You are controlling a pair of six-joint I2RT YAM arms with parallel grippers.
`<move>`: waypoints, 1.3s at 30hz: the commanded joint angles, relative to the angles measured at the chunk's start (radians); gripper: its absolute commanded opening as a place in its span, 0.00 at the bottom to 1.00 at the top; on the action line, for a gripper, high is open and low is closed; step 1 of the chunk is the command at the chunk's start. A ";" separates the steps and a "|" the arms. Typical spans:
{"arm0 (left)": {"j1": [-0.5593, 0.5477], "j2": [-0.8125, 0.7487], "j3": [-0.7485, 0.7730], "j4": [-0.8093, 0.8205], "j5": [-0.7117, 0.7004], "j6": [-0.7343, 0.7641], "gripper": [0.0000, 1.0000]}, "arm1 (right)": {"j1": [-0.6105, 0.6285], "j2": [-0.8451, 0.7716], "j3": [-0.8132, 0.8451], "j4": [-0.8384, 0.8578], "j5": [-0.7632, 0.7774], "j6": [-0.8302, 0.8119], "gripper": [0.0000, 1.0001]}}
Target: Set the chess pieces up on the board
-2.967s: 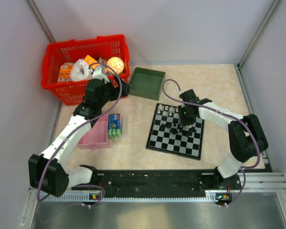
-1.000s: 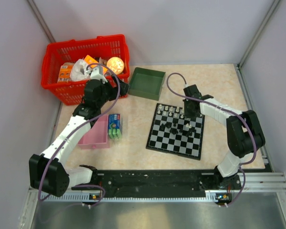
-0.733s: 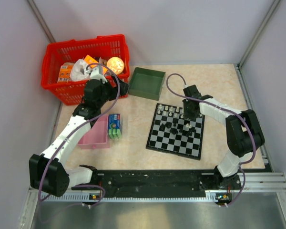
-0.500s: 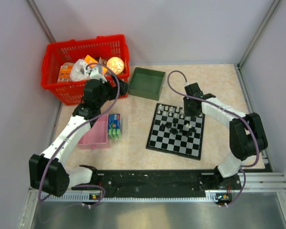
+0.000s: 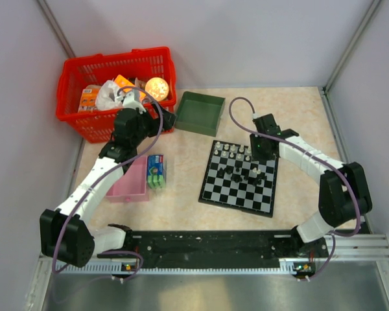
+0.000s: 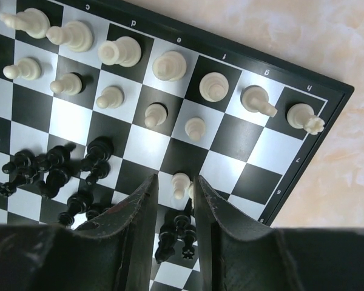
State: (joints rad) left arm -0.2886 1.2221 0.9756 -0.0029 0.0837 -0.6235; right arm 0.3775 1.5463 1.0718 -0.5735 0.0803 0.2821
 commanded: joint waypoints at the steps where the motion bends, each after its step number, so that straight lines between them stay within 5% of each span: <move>1: 0.006 -0.015 -0.003 0.050 0.011 -0.004 0.99 | 0.014 0.014 -0.004 -0.012 -0.014 -0.021 0.30; 39: 0.016 -0.021 -0.009 0.049 0.016 -0.004 0.99 | 0.043 0.072 -0.013 -0.060 0.016 -0.023 0.22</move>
State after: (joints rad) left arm -0.2813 1.2221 0.9718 -0.0013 0.0898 -0.6258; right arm 0.4061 1.6150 1.0584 -0.6292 0.0769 0.2619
